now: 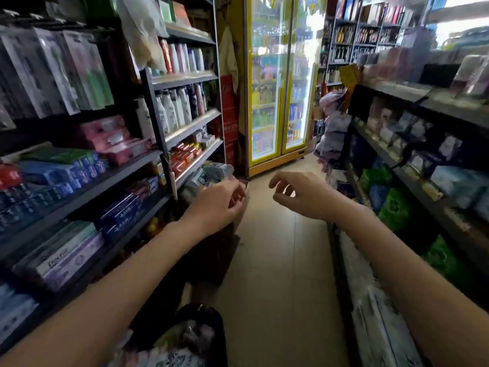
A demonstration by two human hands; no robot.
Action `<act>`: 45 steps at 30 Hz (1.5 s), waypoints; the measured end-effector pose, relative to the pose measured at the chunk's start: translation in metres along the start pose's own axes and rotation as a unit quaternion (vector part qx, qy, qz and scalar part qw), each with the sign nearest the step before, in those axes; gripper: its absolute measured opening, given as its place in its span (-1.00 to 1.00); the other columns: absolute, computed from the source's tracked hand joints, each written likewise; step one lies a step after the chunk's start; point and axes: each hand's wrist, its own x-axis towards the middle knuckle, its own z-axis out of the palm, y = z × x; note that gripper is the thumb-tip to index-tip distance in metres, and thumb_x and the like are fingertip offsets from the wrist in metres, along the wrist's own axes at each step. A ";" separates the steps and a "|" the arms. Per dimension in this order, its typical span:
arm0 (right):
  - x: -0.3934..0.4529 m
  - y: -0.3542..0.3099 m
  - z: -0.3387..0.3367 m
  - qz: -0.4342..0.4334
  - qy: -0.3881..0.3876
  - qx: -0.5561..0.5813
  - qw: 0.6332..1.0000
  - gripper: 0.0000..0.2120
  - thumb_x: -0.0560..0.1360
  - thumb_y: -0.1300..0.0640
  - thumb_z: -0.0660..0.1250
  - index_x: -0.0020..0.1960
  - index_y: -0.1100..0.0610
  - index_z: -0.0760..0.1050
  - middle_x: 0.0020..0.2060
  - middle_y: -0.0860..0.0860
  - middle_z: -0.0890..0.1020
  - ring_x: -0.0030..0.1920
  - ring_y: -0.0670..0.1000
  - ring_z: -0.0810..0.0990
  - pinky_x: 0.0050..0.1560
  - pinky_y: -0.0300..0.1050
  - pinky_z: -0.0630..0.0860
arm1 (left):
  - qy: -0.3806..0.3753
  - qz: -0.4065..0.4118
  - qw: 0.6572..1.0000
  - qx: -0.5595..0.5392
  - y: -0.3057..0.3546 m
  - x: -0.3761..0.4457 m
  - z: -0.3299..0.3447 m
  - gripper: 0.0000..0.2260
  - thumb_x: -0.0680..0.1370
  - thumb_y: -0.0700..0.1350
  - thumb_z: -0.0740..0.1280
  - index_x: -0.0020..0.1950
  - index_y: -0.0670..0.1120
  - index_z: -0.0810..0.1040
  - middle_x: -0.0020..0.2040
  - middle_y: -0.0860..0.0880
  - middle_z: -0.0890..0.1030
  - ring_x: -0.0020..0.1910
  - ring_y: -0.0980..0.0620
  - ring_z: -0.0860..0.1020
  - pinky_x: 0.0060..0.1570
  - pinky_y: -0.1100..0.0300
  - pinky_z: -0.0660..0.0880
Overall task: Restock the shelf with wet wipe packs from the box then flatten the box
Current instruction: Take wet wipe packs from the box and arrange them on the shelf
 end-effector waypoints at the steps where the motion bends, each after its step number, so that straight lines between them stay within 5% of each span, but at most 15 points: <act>1: 0.012 0.009 0.012 0.001 -0.028 -0.002 1.000 -0.77 0.53 0.13 0.23 0.17 0.12 0.46 0.02 0.03 0.61 -0.09 -0.06 0.51 -0.05 -0.24 0.41 | -0.030 0.004 0.999 0.021 -0.001 0.019 0.017 -0.83 0.52 -0.15 0.26 0.10 -0.08 0.52 0.03 -0.05 0.57 0.01 -0.02 0.55 0.09 0.11 0.46; 9: 0.144 0.168 0.044 0.008 -0.120 -0.070 0.990 -0.75 0.54 0.16 0.23 0.20 0.15 0.44 0.11 0.08 0.56 0.01 -0.01 0.46 0.02 -0.20 0.38 | -0.127 0.005 0.982 0.140 -0.031 0.189 0.145 -0.80 0.55 -0.11 0.20 0.15 -0.12 0.47 0.17 -0.11 0.54 0.16 -0.10 0.47 -0.02 0.13 0.34; 16: 0.281 0.268 0.061 0.028 -0.193 -0.098 0.976 -0.72 0.54 0.17 0.22 0.23 0.19 0.44 0.20 0.13 0.52 0.20 0.11 0.46 0.14 -0.09 0.39 | -0.201 -0.067 0.958 0.195 -0.091 0.302 0.188 -0.65 0.54 -0.10 0.20 0.31 -0.15 0.34 0.28 -0.15 0.45 0.25 -0.16 0.42 0.20 -0.04 0.37; 25: 0.462 0.337 0.123 0.005 -0.232 -0.090 0.969 -0.72 0.53 0.19 0.22 0.21 0.22 0.47 0.19 0.15 0.54 0.18 0.14 0.49 0.19 -0.04 0.42 | -0.149 -0.175 0.955 0.186 -0.247 0.438 0.240 -0.74 0.53 -0.10 0.20 0.18 -0.12 0.49 0.21 -0.17 0.45 0.22 -0.18 0.43 0.20 -0.03 0.34; 34: 0.650 0.398 0.176 0.013 -0.283 -0.079 0.956 -0.73 0.53 0.18 0.22 0.19 0.21 0.49 0.16 0.15 0.55 0.16 0.14 0.49 0.15 -0.05 0.42 | -0.207 -0.261 0.926 0.179 -0.383 0.571 0.267 -0.73 0.52 -0.10 0.21 0.19 -0.13 0.44 0.21 -0.16 0.45 0.25 -0.16 0.42 0.21 -0.02 0.31; 42: 0.774 0.412 0.270 -0.070 -0.353 -0.091 0.929 -0.66 0.52 0.02 0.26 0.14 0.25 0.52 0.08 0.17 0.60 0.06 0.17 0.55 0.02 -0.07 0.46 | -0.214 -0.342 0.907 0.116 -0.452 0.616 0.302 -0.71 0.51 -0.04 0.25 0.19 -0.10 0.43 0.19 -0.12 0.47 0.22 -0.13 0.44 0.15 0.01 0.35; 45: 0.796 0.415 0.304 -0.090 -0.378 -0.065 0.919 -0.58 0.51 -0.03 0.28 0.26 0.21 0.43 0.18 0.12 0.56 0.14 0.13 0.53 0.07 -0.14 0.43 | -0.203 -0.381 0.898 0.087 -0.475 0.620 0.317 -0.71 0.50 -0.01 0.25 0.17 -0.11 0.45 0.19 -0.13 0.49 0.21 -0.13 0.45 0.16 0.01 0.38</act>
